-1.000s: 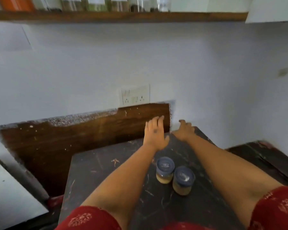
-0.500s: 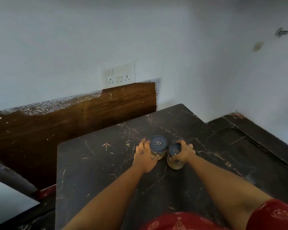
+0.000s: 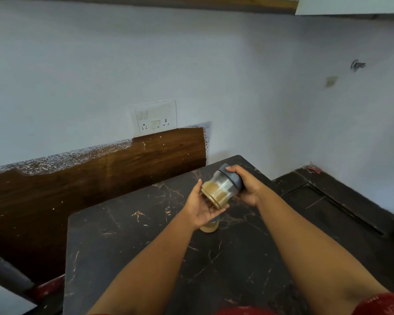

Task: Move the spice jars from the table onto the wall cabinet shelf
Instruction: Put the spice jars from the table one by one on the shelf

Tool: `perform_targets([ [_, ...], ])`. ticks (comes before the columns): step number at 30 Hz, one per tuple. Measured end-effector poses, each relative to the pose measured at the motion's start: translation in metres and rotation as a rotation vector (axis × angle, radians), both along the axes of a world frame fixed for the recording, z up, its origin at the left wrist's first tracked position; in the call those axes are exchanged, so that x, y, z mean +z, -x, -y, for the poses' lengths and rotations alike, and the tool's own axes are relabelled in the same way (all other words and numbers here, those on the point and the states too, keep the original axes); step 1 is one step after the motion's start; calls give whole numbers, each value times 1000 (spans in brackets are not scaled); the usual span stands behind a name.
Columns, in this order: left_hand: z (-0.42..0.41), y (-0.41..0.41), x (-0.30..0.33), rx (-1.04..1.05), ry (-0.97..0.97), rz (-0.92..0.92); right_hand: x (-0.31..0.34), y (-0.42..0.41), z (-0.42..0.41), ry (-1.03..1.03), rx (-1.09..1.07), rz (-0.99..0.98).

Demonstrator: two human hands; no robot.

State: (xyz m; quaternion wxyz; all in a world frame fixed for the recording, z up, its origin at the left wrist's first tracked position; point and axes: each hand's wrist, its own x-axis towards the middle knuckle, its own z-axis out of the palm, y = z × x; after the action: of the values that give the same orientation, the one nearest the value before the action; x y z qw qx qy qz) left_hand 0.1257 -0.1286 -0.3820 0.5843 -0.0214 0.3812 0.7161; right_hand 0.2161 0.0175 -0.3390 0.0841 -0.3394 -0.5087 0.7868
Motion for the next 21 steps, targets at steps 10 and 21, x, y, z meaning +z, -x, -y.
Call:
perform_targets([
  [10,-8,-1,7,139,-75,-89,1,1,3,126,-91,-186],
  [21,-20,-5,24,71,-50,-55,3,4,12,216,-76,-364],
])
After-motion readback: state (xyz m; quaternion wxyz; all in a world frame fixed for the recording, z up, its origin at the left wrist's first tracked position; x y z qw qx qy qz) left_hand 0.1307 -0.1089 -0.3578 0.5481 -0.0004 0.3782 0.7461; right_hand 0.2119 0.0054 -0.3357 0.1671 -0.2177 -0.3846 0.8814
